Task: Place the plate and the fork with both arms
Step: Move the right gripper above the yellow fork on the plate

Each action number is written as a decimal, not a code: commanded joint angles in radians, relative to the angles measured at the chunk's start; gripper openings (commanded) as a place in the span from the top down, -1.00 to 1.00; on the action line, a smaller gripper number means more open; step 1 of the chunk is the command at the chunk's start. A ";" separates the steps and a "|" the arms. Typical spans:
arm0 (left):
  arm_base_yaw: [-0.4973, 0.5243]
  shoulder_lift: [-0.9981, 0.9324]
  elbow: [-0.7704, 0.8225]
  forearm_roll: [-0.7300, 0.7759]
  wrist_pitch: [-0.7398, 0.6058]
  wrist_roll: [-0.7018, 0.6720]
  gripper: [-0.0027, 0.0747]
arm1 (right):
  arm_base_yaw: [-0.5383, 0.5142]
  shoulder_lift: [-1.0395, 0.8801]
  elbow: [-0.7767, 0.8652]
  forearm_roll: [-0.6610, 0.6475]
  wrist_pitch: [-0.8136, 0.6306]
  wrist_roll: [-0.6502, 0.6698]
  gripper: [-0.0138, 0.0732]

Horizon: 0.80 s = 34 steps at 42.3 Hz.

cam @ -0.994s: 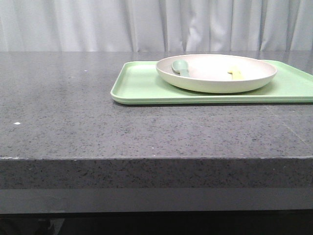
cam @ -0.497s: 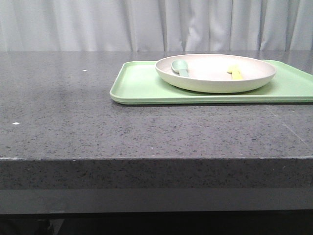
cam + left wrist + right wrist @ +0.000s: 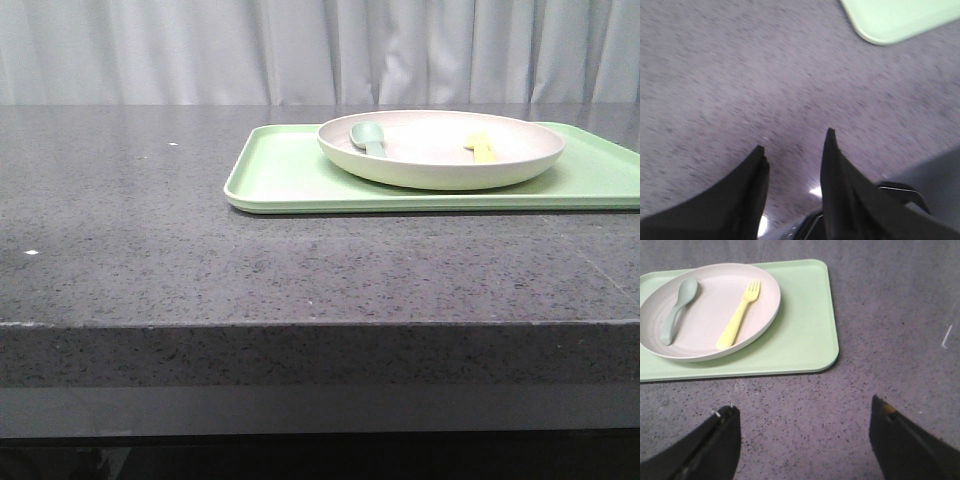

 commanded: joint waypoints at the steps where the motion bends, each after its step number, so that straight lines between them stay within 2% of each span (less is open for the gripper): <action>1: 0.030 -0.103 0.041 -0.162 -0.063 0.132 0.29 | 0.002 0.093 -0.095 0.040 -0.006 -0.006 -0.60; 4: 0.036 -0.158 0.077 -0.175 -0.065 0.139 0.29 | 0.002 0.169 -0.157 0.076 0.050 -0.037 -0.56; 12: 0.036 -0.251 0.107 -0.173 -0.065 0.139 0.29 | 0.053 0.363 -0.339 0.215 0.166 -0.237 -0.32; 19: 0.036 -0.279 0.107 -0.173 -0.072 0.139 0.29 | 0.154 0.519 -0.490 0.217 0.216 -0.244 -0.29; 26: 0.036 -0.277 0.107 -0.173 -0.073 0.139 0.29 | 0.233 0.700 -0.675 0.181 0.283 -0.174 -0.29; 34: 0.036 -0.277 0.107 -0.165 -0.074 0.139 0.29 | 0.245 0.908 -0.866 0.091 0.340 -0.005 -0.29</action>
